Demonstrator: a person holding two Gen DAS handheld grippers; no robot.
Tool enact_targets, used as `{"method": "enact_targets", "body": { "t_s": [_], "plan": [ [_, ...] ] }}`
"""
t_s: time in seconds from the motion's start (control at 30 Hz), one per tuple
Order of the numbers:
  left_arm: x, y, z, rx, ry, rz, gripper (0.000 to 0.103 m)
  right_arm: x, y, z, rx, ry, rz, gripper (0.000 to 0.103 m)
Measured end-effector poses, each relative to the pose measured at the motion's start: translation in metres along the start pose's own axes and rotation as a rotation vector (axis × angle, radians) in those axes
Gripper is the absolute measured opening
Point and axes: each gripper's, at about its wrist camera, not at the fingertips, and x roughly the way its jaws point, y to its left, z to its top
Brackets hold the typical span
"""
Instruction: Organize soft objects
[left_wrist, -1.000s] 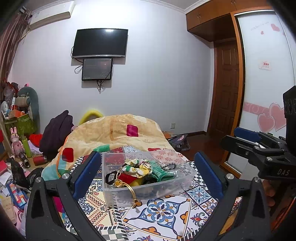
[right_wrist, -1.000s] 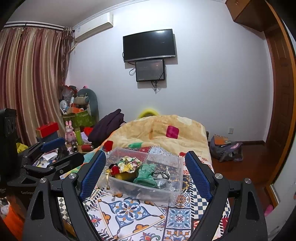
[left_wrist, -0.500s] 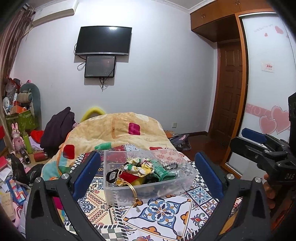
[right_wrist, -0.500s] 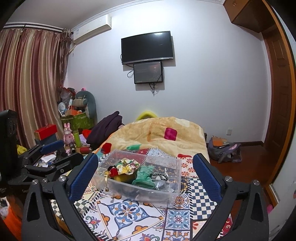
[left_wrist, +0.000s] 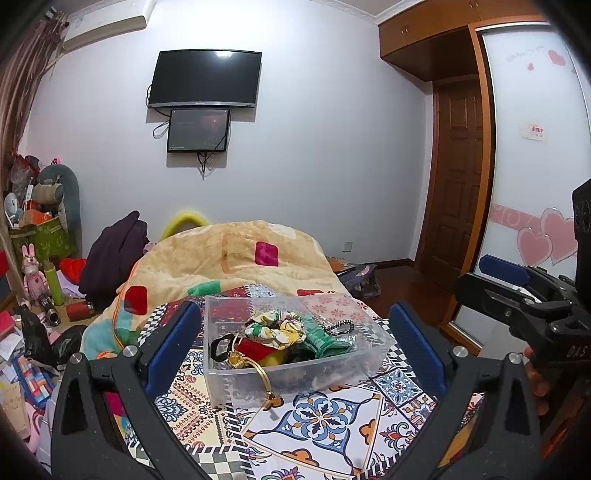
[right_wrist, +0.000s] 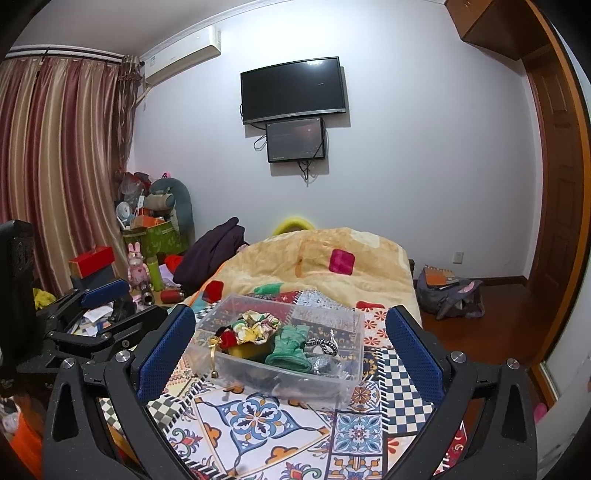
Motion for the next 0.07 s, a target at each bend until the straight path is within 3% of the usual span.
{"method": "enact_targets", "body": {
  "t_s": [0.07],
  "plan": [
    [0.0006, 0.0013, 0.0008, -0.008, 0.006, 0.004, 0.103, 0.0002, 0.0003, 0.0002, -0.002, 0.004, -0.002, 0.103]
  ]
}}
